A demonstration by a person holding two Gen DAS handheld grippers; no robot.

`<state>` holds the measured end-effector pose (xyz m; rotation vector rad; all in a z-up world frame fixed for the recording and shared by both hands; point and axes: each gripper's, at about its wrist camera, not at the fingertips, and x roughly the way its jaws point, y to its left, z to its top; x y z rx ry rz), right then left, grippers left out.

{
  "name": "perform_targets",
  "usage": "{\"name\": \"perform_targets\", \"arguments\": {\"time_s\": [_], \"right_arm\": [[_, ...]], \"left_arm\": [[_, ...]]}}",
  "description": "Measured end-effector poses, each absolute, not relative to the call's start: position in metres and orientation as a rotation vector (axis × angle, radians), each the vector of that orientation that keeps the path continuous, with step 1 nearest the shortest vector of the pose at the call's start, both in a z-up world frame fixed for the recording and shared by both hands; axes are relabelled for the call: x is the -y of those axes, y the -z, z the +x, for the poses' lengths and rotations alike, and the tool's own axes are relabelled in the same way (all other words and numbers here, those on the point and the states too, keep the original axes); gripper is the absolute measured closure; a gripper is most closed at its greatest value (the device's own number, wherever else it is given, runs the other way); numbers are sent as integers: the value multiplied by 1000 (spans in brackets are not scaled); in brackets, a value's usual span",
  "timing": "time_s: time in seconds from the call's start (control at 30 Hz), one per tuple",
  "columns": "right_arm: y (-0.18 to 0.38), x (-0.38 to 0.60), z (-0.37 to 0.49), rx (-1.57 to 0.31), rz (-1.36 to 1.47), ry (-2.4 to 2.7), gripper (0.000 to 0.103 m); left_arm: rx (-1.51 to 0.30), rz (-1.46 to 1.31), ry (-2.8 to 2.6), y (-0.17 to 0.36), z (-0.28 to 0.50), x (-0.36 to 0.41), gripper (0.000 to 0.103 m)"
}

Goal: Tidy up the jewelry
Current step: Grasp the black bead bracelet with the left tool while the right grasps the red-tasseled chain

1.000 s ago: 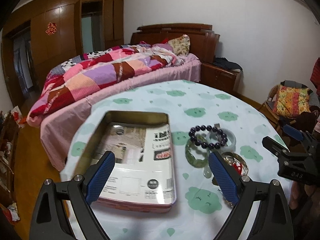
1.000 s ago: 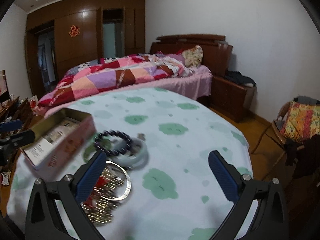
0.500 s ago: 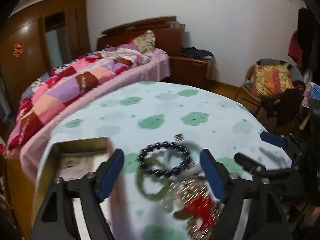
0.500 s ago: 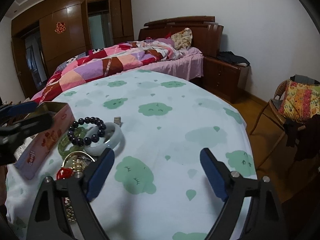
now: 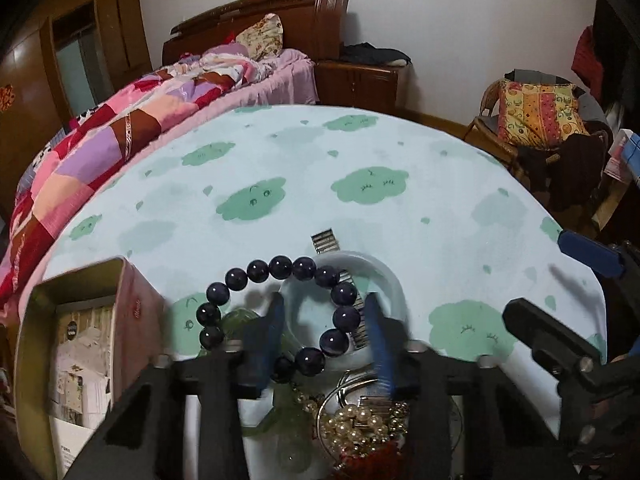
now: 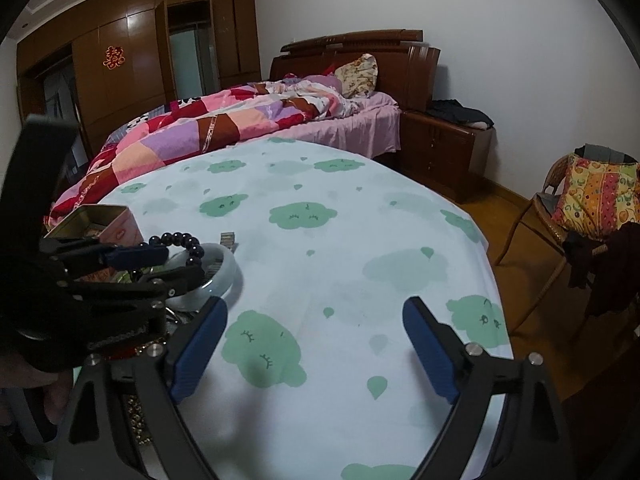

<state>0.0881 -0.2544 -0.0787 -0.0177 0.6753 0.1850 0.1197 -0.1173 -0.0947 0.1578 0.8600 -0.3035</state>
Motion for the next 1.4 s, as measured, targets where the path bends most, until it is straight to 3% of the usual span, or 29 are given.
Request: {"name": "perform_targets", "arguments": {"time_s": [0.03, 0.4, 0.73, 0.9, 1.2, 1.3, 1.37, 1.4], "right_arm": [[79, 255, 88, -675, -18, -185, 12], [81, 253, 90, -693, -8, -230, 14], [69, 219, 68, -681, -60, -395, 41], [62, 195, 53, -685, -78, -524, 43], [84, 167, 49, -779, -145, -608, 56], [90, 163, 49, -807, -173, -612, 72], [92, 163, 48, -817, -183, -610, 90], [91, 164, 48, -818, -176, -612, 91]], "left_arm": [[-866, 145, 307, 96, 121, 116, 90], [-723, -25, 317, 48, 73, 69, 90], [-636, -56, 315, 27, 45, 46, 90], [-617, -65, 322, 23, 38, 39, 90], [-607, -84, 317, 22, 34, 30, 90], [-611, -75, 321, 21, 33, 29, 90], [-611, -74, 319, 21, 33, 29, 90], [-609, -76, 317, 20, 31, 29, 90]]}}
